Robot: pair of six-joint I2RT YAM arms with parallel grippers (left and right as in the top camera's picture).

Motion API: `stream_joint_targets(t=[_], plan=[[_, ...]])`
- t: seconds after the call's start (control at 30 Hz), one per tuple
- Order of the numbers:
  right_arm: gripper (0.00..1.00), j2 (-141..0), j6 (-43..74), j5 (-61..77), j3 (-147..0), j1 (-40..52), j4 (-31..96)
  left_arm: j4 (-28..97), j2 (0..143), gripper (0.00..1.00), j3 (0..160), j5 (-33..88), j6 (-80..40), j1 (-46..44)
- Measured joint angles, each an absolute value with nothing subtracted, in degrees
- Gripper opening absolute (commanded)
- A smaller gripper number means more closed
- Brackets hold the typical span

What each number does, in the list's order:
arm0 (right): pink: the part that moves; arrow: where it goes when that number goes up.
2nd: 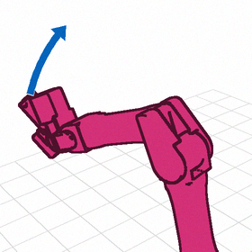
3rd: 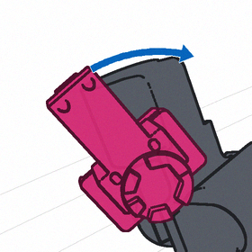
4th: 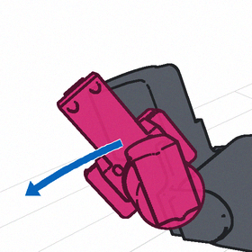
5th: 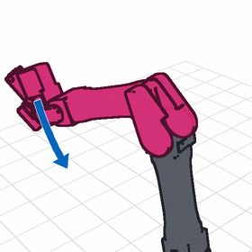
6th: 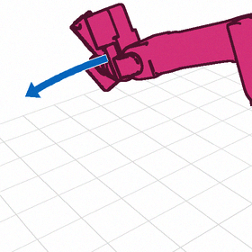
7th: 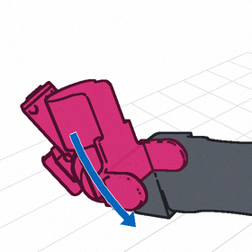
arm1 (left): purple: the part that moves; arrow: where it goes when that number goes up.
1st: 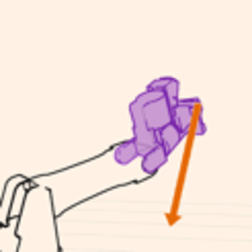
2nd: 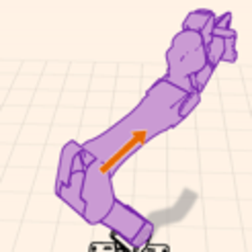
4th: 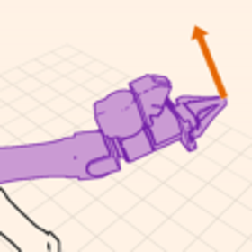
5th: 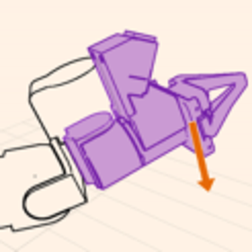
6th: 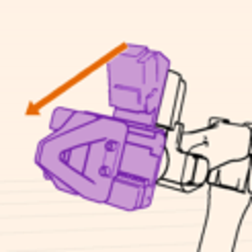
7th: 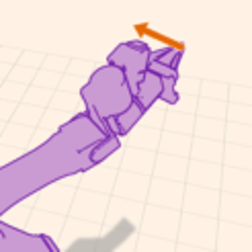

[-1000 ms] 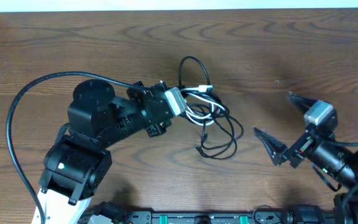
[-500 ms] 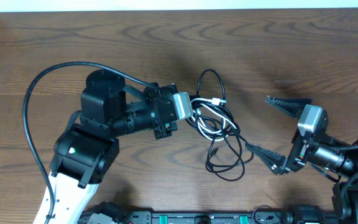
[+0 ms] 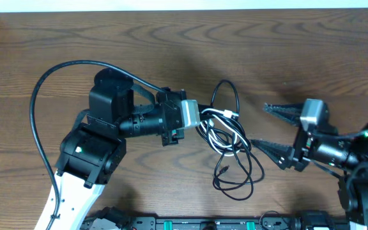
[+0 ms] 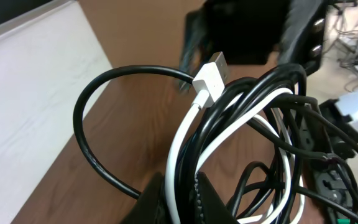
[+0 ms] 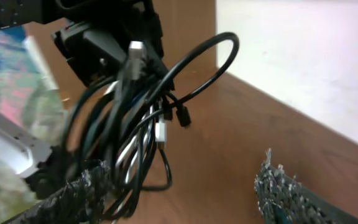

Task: Untangle cables
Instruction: 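Reach the right gripper toward the hanging cables below the left gripper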

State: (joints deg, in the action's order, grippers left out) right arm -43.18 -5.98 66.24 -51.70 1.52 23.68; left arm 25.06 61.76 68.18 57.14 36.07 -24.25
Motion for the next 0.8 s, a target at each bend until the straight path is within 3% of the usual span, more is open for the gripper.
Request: stream_joint_targets(t=[0.8], plan=[[0.76, -45.84, -4.99, 66.43, -51.7, 10.87, 21.54, 24.1, 66.92, 0.08, 68.18, 52.97, 36.1, -25.78]])
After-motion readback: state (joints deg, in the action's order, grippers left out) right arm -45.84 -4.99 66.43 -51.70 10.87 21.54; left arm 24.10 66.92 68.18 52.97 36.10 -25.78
